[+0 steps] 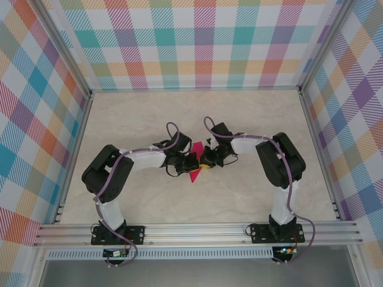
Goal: Fold a paper plane with a square sheet of paper (pick it up from the middle)
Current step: Third fold the triangle at the center of the table.
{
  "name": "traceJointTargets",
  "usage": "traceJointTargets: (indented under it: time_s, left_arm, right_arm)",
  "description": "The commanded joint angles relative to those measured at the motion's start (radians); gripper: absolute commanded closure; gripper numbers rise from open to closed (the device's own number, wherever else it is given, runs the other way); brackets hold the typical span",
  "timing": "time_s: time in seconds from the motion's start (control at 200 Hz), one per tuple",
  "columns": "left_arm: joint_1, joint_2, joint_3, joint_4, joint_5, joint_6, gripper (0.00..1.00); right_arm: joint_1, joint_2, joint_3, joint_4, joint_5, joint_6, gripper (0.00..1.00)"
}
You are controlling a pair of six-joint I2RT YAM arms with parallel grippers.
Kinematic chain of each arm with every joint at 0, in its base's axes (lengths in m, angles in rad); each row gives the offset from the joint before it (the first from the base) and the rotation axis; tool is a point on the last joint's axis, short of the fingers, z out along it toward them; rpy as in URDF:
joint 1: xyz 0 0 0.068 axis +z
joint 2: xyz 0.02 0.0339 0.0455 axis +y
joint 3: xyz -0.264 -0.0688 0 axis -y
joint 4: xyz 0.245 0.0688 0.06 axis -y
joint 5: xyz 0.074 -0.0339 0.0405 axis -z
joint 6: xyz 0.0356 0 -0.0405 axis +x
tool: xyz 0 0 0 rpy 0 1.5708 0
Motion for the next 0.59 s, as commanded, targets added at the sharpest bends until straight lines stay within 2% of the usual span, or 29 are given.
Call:
traceJointTargets:
  time_s: [0.0,0.59]
  left_arm:
    - [-0.020,0.047,-0.053,0.016,0.032,0.004,1.00]
    - [-0.020,-0.034,-0.178,0.069,0.053,0.029,1.00]
  right_arm:
    - [0.000,0.070,-0.011,-0.089,0.098,0.026,1.00]
    - [-0.003,0.085,0.003,-0.115,0.106,0.024,1.00]
